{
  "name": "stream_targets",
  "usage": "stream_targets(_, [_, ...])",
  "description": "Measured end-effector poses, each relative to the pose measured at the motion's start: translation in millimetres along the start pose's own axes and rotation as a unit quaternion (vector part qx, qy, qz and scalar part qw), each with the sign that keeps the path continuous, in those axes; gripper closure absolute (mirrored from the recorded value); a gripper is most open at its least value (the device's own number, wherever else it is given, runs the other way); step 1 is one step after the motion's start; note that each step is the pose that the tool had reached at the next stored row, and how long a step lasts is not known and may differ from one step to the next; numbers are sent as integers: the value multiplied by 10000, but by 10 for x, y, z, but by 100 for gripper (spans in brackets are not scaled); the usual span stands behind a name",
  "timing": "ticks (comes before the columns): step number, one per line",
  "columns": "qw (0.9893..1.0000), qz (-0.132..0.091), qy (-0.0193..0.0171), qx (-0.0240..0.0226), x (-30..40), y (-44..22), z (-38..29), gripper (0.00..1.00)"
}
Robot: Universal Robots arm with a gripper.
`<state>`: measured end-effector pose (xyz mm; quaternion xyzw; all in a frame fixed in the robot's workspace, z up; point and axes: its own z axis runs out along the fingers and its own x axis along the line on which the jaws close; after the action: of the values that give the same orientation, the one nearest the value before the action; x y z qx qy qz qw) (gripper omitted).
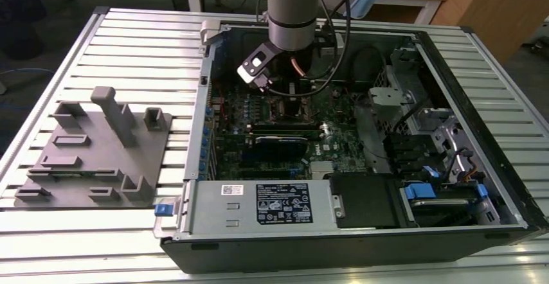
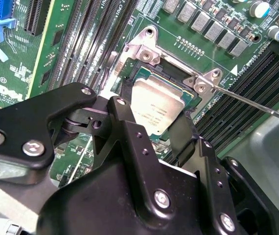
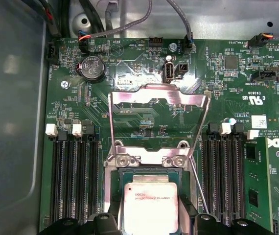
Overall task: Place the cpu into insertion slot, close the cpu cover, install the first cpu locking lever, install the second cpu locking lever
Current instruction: 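Place the cpu into insertion slot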
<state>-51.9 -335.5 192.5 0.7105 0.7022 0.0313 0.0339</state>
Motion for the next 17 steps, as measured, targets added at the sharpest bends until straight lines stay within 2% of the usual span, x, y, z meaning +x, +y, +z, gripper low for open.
stream_targets(17, [10000, 0, -2, 1, -1, -3, 23, 46])
